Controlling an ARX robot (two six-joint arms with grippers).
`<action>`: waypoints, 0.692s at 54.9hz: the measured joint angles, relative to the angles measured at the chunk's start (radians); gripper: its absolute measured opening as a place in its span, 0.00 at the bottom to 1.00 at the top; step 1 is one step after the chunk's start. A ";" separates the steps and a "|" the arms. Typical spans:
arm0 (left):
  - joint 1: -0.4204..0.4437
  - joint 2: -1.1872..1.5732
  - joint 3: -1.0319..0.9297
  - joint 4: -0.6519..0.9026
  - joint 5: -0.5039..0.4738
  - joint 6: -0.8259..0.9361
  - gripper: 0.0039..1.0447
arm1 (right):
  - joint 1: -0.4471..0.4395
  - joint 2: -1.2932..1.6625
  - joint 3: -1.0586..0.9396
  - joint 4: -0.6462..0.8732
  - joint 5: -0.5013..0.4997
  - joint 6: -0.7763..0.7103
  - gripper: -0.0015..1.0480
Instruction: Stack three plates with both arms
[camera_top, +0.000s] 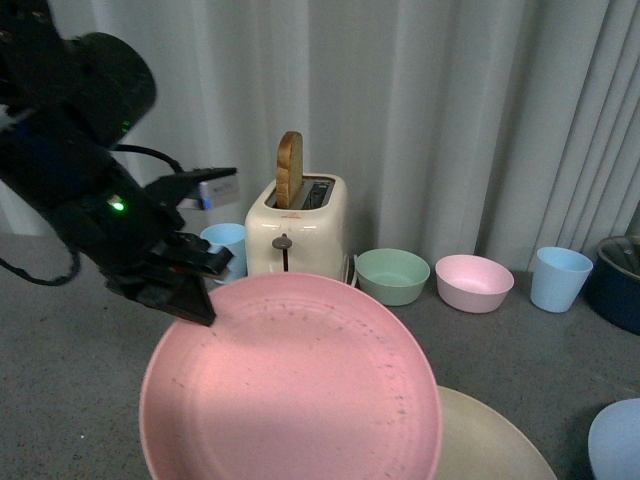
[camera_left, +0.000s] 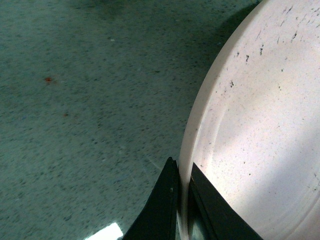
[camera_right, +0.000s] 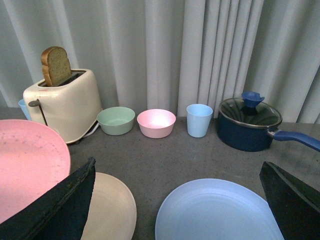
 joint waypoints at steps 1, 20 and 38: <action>-0.014 0.009 0.005 0.002 -0.005 -0.008 0.03 | 0.000 0.000 0.000 0.000 0.000 0.000 0.93; -0.148 0.140 0.142 -0.007 -0.049 -0.073 0.03 | 0.000 0.000 0.000 0.000 0.000 0.000 0.93; -0.171 0.212 0.197 -0.014 -0.071 -0.088 0.03 | 0.000 0.000 0.000 0.000 0.000 0.000 0.93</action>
